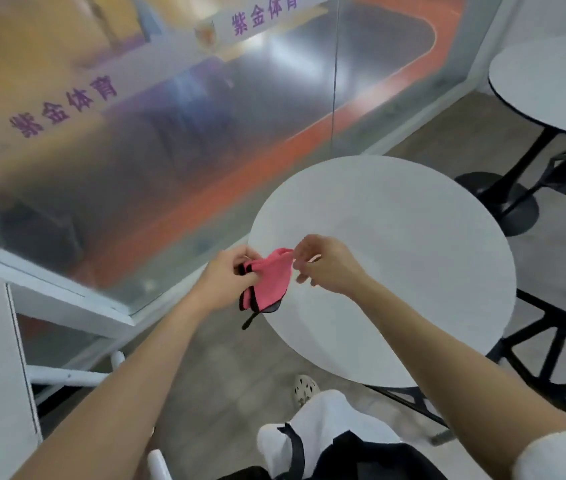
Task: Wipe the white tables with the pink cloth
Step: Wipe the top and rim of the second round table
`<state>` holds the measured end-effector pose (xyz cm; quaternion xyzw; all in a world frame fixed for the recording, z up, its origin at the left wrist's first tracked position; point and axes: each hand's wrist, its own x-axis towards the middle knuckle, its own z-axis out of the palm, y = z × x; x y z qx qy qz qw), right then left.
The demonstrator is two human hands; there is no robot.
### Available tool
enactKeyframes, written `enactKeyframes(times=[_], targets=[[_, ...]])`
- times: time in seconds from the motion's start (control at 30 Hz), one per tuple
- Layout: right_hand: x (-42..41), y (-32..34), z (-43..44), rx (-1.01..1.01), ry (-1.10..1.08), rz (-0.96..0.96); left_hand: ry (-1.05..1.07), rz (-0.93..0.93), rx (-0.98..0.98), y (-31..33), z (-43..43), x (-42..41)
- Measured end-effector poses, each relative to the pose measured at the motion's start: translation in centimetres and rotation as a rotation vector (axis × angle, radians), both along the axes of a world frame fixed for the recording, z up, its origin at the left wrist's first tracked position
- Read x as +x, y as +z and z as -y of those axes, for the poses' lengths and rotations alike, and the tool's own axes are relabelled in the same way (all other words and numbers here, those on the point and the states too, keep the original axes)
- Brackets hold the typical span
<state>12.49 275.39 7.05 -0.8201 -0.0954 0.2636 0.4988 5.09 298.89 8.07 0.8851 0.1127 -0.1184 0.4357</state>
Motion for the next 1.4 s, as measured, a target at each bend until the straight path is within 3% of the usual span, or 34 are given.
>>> enactKeyframes(times=[0.07, 0.23, 0.43, 0.6, 0.7, 0.77, 0.9, 1.07, 1.23, 1.4], targets=[[1.8, -1.1, -1.5, -0.084, 0.060, 0.100, -0.046, 0.012, -0.005, 0.8, -2.0, 2.6], [5.6, -2.1, -5.1, -0.071, 0.136, -0.018, -0.296, 0.002, -0.067, 1.6, -5.7, 9.6], [7.4, -3.4, -7.5, 0.305, -0.267, -0.189, -0.429, 0.066, -0.030, -2.1, -9.2, 19.1], [6.9, -3.9, -11.7, 0.200, -0.710, -0.148, -0.488, -0.023, -0.179, -3.4, -10.6, 23.9], [6.0, -4.2, -14.5, -0.133, -0.941, -0.061, -0.543, -0.099, -0.208, -3.9, -11.2, 26.0], [5.3, -4.0, -15.6, -0.187, -1.042, -0.013, -0.608, -0.179, -0.246, -3.2, -10.6, 26.5], [5.2, -2.4, -16.7, 0.173, -1.011, -0.116, -0.814, -0.286, -0.370, -1.9, -8.6, 27.1], [7.4, -4.0, -14.9, -0.010, -1.170, -0.058, -0.981, -0.303, -0.367, -2.9, -7.2, 31.2], [7.8, -4.7, -11.6, -0.179, -1.360, -0.090, -0.883, -0.251, -0.262, -3.3, -6.1, 36.1], [7.9, -6.3, -11.4, -0.248, -1.268, -0.201, -1.138, -0.246, -0.183, -1.3, -2.2, 37.5]])
